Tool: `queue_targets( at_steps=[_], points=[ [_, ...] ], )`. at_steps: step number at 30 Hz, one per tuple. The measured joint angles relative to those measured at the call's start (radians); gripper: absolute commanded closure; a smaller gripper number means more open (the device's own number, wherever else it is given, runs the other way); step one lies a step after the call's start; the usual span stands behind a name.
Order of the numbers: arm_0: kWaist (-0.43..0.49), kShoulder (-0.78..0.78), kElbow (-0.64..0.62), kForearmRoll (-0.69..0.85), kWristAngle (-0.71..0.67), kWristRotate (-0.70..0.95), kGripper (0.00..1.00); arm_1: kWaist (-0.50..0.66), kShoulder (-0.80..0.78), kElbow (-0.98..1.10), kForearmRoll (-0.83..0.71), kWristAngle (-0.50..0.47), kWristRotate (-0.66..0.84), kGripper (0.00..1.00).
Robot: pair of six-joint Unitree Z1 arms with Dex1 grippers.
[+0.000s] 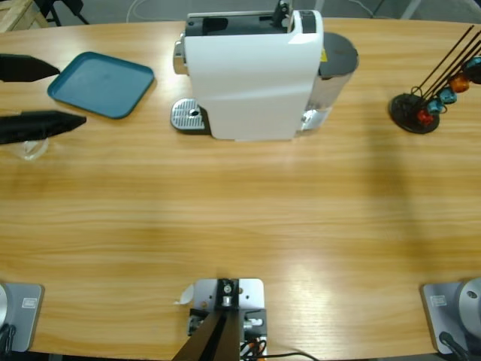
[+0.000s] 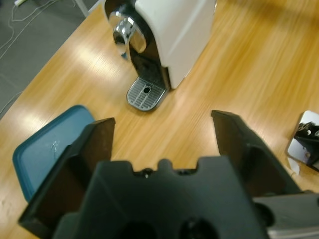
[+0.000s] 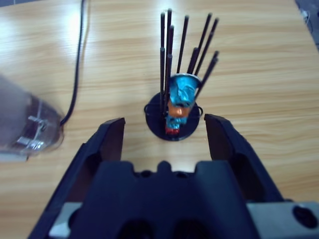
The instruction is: Pour coffee
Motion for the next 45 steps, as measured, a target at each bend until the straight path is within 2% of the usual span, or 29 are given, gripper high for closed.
queue_targets(
  at_steps=[5, 6, 7, 23, 24, 25, 26, 39, 40, 42, 44, 45],
  points=[
    [0.000, -0.008, 0.017, -0.023, 0.000, -0.030, 0.000, -0.036, 0.062, 0.020, -0.071, 0.001, 0.019, 0.538],
    [0.000, -0.009, 0.017, -0.029, 0.000, -0.033, 0.000, -0.038, 0.067, 0.021, -0.075, 0.001, 0.022, 0.573],
    [0.000, -0.009, 0.017, -0.035, 0.000, -0.036, 0.000, -0.040, 0.070, 0.021, -0.078, 0.001, 0.023, 0.655],
    [0.000, -0.009, 0.021, -0.056, 0.000, -0.046, 0.000, -0.065, 0.088, 0.029, -0.116, 0.015, 0.024, 0.667],
    [0.000, -0.009, 0.023, -0.056, 0.000, -0.046, 0.000, -0.065, 0.088, 0.031, -0.116, 0.017, 0.024, 0.677],
    [0.000, -0.009, 0.025, -0.056, 0.002, -0.048, 0.000, -0.065, 0.089, 0.035, -0.116, 0.018, 0.024, 0.764],
    [0.000, -0.009, 0.027, -0.056, 0.004, -0.051, 0.000, -0.066, 0.089, 0.037, -0.116, 0.019, 0.024, 0.795],
    [0.000, -0.009, 0.034, -0.056, 0.008, -0.070, 0.000, -0.094, 0.093, 0.040, -0.153, 0.020, 0.024, 0.801],
    [0.000, -0.009, 0.035, -0.056, 0.008, -0.072, 0.000, -0.098, 0.096, 0.040, -0.154, 0.020, 0.024, 0.885],
    [0.000, -0.009, 0.037, -0.056, 0.008, -0.075, 0.000, -0.103, 0.103, 0.040, -0.158, 0.020, 0.024, 0.915],
    [0.000, -0.009, 0.037, -0.056, 0.008, -0.078, 0.000, -0.104, 0.109, 0.041, -0.160, 0.020, 0.024, 1.000],
    [0.000, -0.009, 0.037, -0.056, 0.008, -0.079, 0.000, -0.104, 0.111, 0.042, -0.161, 0.020, 0.024, 1.000]
  ],
)
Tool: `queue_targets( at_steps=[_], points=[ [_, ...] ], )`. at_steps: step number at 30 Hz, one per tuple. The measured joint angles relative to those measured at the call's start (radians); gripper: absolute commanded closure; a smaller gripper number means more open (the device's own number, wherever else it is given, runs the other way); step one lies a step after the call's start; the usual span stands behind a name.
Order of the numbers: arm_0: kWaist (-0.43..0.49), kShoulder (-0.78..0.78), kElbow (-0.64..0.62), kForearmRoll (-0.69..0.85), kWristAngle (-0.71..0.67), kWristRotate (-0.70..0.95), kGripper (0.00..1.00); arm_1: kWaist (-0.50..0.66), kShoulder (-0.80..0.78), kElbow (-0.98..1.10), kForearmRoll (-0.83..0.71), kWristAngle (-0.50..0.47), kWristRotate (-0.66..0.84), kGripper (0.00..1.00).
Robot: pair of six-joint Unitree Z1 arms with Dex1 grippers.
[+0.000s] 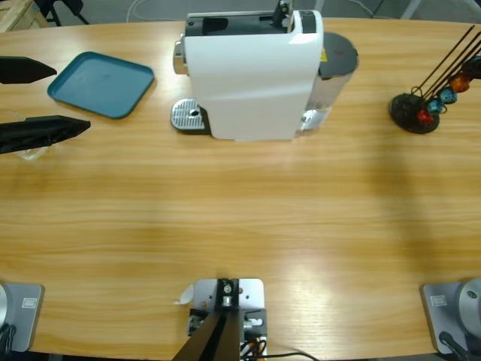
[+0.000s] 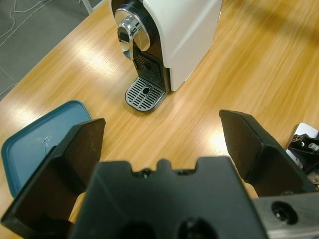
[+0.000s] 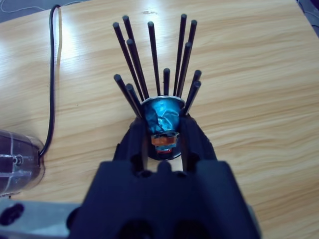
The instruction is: Pour coffee
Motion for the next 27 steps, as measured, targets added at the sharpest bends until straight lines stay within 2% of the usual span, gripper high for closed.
queue_targets(
  at_steps=[27],
  points=[
    [0.000, -0.013, 0.051, -0.013, 0.002, -0.019, 0.000, -0.001, -0.042, 0.014, -0.027, -0.038, -0.004, 1.000]
  ],
)
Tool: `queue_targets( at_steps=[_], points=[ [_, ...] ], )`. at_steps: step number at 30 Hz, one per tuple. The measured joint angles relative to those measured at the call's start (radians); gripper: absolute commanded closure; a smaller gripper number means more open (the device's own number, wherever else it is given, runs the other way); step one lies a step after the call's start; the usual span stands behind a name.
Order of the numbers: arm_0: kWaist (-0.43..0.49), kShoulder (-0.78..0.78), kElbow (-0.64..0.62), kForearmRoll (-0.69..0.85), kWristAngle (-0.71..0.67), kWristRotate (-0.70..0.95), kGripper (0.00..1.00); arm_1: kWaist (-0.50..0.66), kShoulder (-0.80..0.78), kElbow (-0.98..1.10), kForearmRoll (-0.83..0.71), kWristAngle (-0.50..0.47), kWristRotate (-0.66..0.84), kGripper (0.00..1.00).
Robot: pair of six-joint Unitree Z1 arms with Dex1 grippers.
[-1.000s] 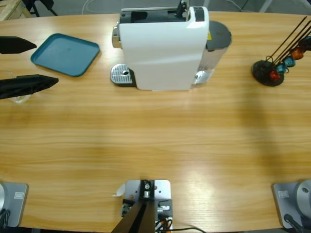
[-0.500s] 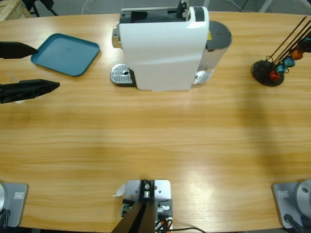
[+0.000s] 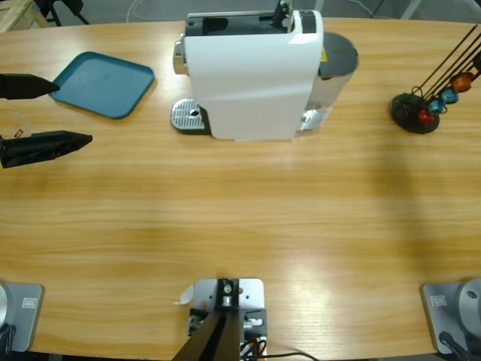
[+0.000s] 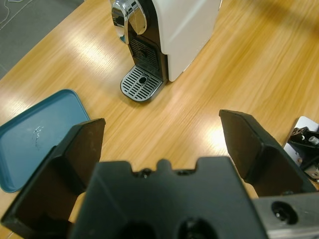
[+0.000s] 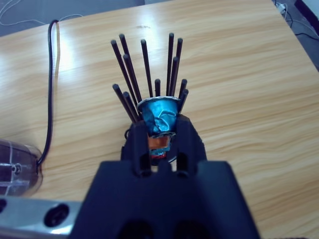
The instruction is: Pour coffee
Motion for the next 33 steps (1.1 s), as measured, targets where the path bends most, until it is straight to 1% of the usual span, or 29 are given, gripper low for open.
queue_targets(
  at_steps=[7, 11, 16, 19, 21, 23, 27, 30, 33],
  points=[
    [0.000, -0.023, 0.029, -0.015, 0.000, -0.010, 0.000, 0.037, -0.049, -0.023, 0.026, -0.004, -0.002, 1.000],
    [0.000, -0.034, 0.029, -0.032, 0.000, -0.024, 0.000, 0.105, -0.102, -0.088, 0.110, -0.031, -0.032, 1.000],
    [0.000, -0.035, 0.029, -0.035, 0.000, -0.029, 0.000, 0.146, -0.179, -0.157, 0.225, -0.068, -0.088, 1.000],
    [0.000, -0.035, 0.029, -0.035, 0.000, -0.030, 0.000, 0.175, -0.234, -0.163, 0.261, -0.061, -0.111, 1.000],
    [0.000, -0.035, 0.029, -0.035, 0.000, -0.030, 0.000, 0.227, -0.264, -0.163, 0.274, 0.006, -0.143, 1.000],
    [0.000, -0.036, 0.029, -0.035, 0.000, -0.030, 0.000, 0.304, -0.284, -0.163, 0.281, 0.084, -0.179, 1.000],
    [0.000, -0.045, 0.030, -0.033, -0.003, -0.030, 0.000, 0.467, -0.278, -0.165, 0.283, 0.196, -0.314, 1.000],
    [0.000, -0.062, 0.030, -0.017, -0.003, -0.030, 0.000, 0.553, -0.230, -0.193, 0.283, 0.289, -0.424, 1.000],
    [0.000, -0.079, 0.030, 0.000, -0.003, -0.030, 0.000, 0.631, -0.133, -0.295, 0.283, 0.360, -0.519, 1.000]
  ],
)
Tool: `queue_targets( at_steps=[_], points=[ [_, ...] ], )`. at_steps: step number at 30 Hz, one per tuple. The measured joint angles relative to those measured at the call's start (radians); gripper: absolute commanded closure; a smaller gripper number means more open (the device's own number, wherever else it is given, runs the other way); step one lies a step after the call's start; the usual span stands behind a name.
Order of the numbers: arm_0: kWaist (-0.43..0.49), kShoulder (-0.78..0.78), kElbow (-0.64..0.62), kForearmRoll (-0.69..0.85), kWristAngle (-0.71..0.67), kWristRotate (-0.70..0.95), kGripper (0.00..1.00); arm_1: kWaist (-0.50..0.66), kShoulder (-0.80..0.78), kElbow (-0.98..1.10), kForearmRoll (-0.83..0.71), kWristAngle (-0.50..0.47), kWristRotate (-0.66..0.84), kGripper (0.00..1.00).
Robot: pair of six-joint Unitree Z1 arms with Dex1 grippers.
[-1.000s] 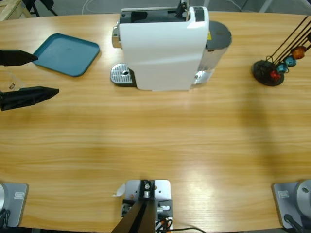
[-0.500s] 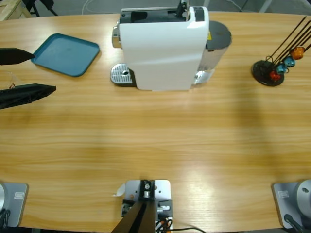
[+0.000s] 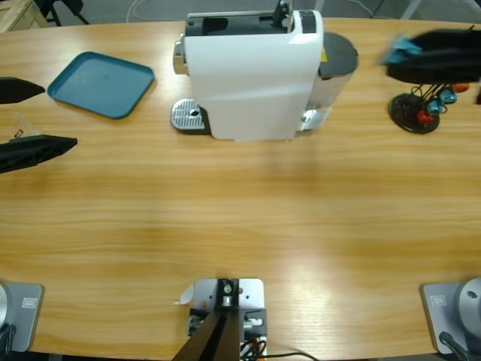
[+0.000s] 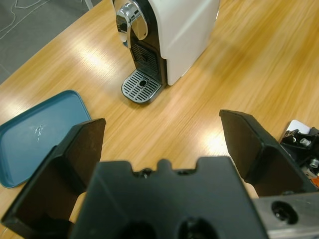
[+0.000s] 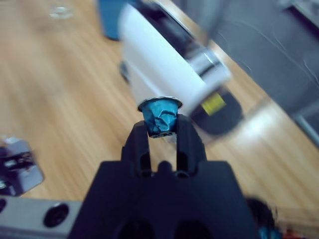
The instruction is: Pour coffee
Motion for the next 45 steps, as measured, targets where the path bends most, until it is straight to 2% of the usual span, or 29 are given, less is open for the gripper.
queue_targets(
  at_steps=[6, 11, 13, 16, 23, 27, 45],
  points=[
    [0.000, -0.015, 0.005, 0.010, 0.000, 0.000, 0.000, 0.138, 0.252, -0.311, 0.054, 0.084, -0.093, 1.000],
    [-0.001, -0.042, 0.032, 0.010, 0.000, 0.000, 0.000, 0.180, 0.427, -0.529, 0.150, 0.090, -0.140, 1.000],
    [-0.001, -0.044, 0.041, 0.010, 0.000, 0.000, 0.000, 0.182, 0.491, -0.608, 0.172, 0.070, -0.152, 1.000],
    [-0.001, -0.047, 0.043, 0.010, 0.000, 0.000, 0.000, 0.182, 0.568, -0.680, 0.191, -0.021, -0.203, 1.000],
    [-0.001, -0.076, 0.067, 0.010, 0.000, -0.004, 0.000, 0.182, 0.646, -0.692, 0.175, -0.209, -0.306, 1.000],
    [-0.001, -0.079, 0.073, 0.010, 0.000, -0.004, 0.000, 0.182, 0.650, -0.692, 0.151, -0.247, -0.315, 1.000],
    [-0.001, -0.079, 0.087, 0.010, 0.000, -0.004, 0.000, 0.152, 0.657, -0.619, 0.125, -0.254, -0.322, 1.000]
  ],
)
